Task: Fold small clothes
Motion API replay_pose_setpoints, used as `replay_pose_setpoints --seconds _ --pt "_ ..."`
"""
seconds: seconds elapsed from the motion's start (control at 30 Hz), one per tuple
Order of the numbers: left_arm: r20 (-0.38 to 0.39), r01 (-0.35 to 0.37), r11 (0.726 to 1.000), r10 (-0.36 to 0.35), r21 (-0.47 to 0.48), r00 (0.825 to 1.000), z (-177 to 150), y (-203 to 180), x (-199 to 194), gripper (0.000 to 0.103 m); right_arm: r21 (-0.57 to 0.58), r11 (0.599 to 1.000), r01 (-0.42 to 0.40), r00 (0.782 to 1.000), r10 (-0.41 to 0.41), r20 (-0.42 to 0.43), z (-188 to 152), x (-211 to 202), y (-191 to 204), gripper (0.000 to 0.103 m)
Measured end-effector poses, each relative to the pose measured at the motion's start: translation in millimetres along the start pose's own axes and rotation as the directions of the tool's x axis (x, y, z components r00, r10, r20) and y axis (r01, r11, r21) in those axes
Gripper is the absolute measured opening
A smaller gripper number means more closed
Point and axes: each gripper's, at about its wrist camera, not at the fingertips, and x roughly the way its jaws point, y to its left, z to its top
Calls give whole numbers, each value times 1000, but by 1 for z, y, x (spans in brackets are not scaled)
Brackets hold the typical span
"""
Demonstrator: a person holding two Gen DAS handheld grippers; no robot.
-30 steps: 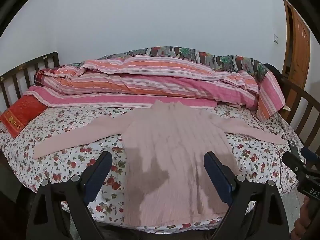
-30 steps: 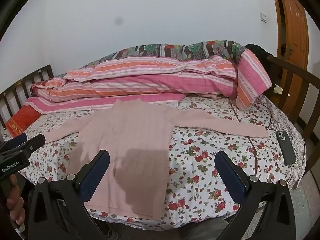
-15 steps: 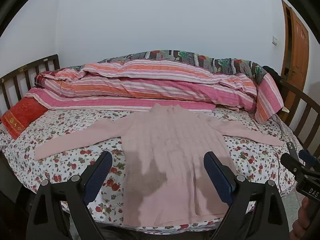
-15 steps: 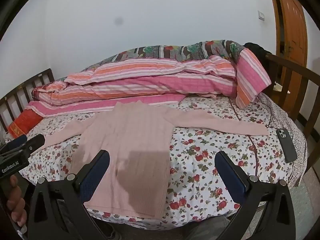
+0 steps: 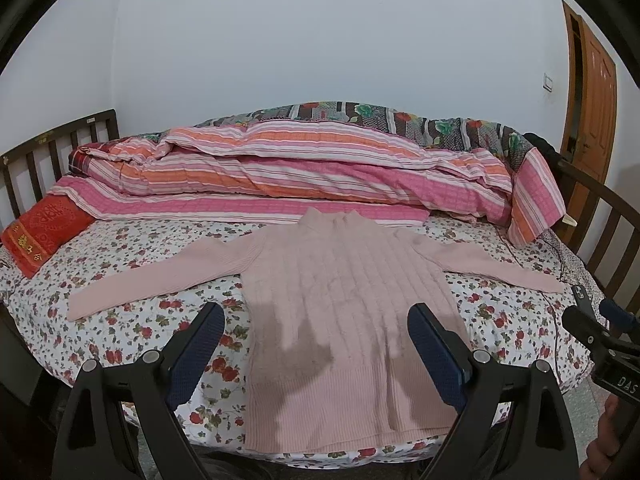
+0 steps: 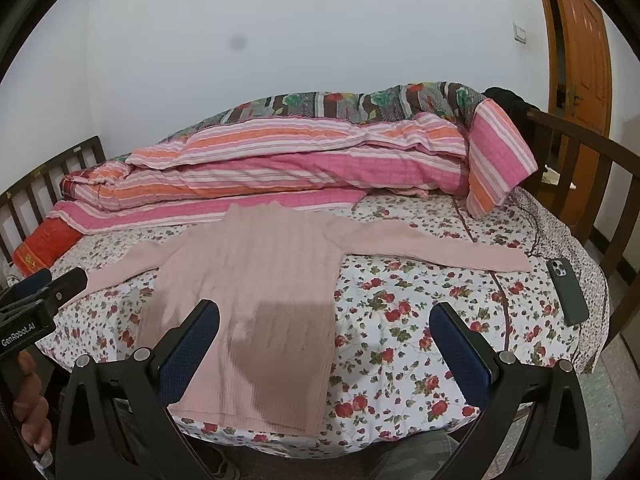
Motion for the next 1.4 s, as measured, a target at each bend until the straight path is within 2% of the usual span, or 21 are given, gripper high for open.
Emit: replay_pose_setpoints --seconds 1.4 --pt "29 25 1000 -25 -3 999 3 -6 -12 93 -5 1000 0 1000 0 26 2 -14 4 103"
